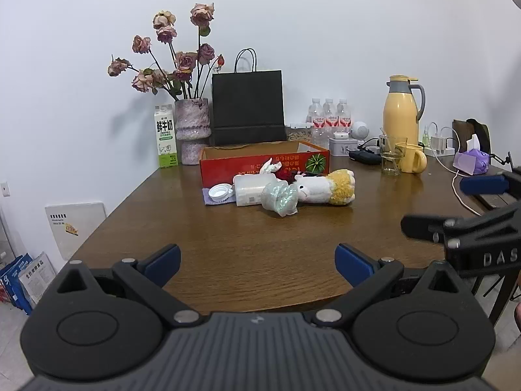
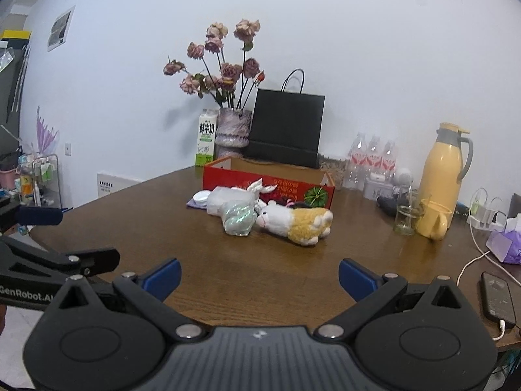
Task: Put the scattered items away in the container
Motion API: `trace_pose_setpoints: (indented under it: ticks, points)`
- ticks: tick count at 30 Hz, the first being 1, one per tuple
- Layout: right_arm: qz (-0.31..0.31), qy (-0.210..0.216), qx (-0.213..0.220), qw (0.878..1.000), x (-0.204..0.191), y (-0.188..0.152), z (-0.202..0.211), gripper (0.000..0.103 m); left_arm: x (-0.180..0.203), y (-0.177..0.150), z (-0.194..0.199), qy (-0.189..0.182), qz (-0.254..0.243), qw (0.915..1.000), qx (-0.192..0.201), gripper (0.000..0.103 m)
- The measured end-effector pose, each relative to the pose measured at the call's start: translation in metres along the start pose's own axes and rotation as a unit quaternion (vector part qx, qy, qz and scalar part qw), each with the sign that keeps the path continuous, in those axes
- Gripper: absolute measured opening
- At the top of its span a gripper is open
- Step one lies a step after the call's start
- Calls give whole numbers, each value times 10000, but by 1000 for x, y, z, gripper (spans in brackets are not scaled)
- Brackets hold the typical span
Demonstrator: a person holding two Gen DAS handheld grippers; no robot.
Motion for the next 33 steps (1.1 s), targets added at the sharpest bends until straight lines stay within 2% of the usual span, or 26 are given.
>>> trace_pose_setpoints:
  ticks: [7, 13, 19, 23, 33]
  points:
    - [65, -111, 336, 9994, -1, 7, 7, 103, 2, 1, 1, -14, -73, 10000, 40, 103]
    - [119, -42, 364, 9993, -5, 6, 9, 103, 1, 2, 4, 114, -136, 9997, 152, 103]
    - [124, -163, 212, 9996, -4, 3, 6, 103, 2, 4, 5, 208, -151, 9995, 193, 103]
    - [72, -51, 60, 9999, -3, 1, 2, 103, 0, 2, 2, 265, -108, 9995, 125, 103]
    - [-51, -52, -265, 9996, 0, -4, -21, 103, -8, -6, -23, 0, 181, 9997, -168, 103]
Point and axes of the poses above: each gripper's, at about its wrist camera, not at the fingertips, and z roughly against the way its jaws point, x to its right, y to its top, the point moved 5 cm from there along -z, roughly the way its jaws point, and after that the axes turned 13 degrees about -z, right-handed, at the moved point
